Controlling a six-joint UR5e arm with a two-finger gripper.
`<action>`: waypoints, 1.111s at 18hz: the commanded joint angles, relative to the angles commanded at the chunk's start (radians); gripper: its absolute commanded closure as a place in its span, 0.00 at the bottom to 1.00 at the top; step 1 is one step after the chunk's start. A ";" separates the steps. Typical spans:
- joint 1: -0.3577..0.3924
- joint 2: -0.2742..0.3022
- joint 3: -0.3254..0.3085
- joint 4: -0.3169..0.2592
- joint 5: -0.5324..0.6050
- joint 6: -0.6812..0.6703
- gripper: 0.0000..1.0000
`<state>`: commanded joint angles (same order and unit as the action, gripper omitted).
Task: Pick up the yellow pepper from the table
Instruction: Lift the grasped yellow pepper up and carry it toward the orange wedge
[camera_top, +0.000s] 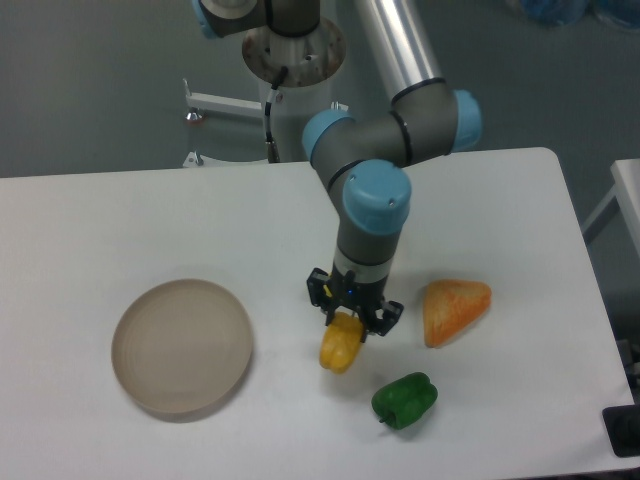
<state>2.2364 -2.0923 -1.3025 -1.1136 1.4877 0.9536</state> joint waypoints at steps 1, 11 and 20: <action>0.008 -0.003 0.014 -0.008 0.011 0.037 0.52; 0.080 -0.087 0.187 -0.063 0.081 0.277 0.52; 0.086 -0.090 0.189 -0.063 0.094 0.283 0.52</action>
<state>2.3224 -2.1828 -1.1137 -1.1766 1.5815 1.2364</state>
